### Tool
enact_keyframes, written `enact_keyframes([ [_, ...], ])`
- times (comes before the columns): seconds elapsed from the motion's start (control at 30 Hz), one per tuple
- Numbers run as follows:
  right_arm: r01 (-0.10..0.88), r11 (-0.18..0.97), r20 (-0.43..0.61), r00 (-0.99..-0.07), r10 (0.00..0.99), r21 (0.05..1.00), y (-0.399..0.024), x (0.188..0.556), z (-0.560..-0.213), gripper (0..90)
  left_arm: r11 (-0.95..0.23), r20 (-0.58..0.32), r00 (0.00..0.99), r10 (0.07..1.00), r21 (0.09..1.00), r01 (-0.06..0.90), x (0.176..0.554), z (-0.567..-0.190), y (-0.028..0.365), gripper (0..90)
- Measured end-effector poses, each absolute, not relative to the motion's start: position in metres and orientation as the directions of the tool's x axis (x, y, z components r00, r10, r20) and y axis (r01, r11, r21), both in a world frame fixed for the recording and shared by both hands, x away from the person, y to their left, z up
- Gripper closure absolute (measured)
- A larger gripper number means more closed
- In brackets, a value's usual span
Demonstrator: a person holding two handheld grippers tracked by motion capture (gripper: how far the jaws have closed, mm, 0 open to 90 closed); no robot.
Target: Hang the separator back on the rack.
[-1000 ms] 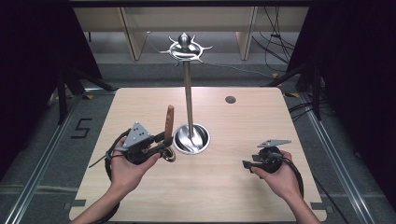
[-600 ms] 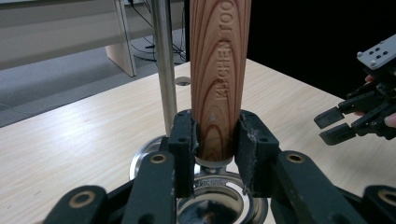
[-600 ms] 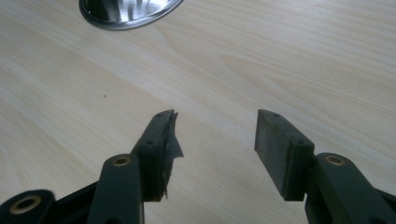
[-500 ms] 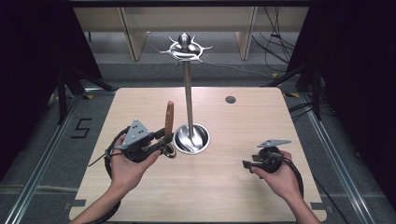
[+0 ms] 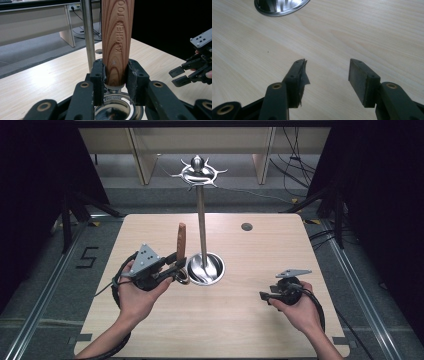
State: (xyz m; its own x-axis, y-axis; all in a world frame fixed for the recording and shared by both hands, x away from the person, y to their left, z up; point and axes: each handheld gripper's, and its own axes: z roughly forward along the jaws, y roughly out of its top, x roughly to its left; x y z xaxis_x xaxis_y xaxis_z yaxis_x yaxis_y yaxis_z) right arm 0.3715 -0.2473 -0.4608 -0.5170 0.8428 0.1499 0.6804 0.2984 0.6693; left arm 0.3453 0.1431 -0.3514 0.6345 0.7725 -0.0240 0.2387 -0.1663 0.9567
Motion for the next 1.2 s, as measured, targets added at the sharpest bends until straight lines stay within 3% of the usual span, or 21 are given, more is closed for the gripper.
enact_keyframes([
  [0.33, 0.721, 0.295, 0.168, -0.495, 0.852, 0.627, -0.247, 0.369, -0.456, 48.7, -0.154, -0.024, 0.633, 0.774, 0.962, 0.224, 0.346, -0.348, 0.141, 68.8],
  [1.2, 0.684, 0.311, 0.143, -0.52, 0.842, 0.66, -0.248, 0.371, -0.458, 48.5, -0.13, -0.012, 0.617, 0.787, 0.974, 0.184, 0.351, -0.333, 0.137, 68.7],
])
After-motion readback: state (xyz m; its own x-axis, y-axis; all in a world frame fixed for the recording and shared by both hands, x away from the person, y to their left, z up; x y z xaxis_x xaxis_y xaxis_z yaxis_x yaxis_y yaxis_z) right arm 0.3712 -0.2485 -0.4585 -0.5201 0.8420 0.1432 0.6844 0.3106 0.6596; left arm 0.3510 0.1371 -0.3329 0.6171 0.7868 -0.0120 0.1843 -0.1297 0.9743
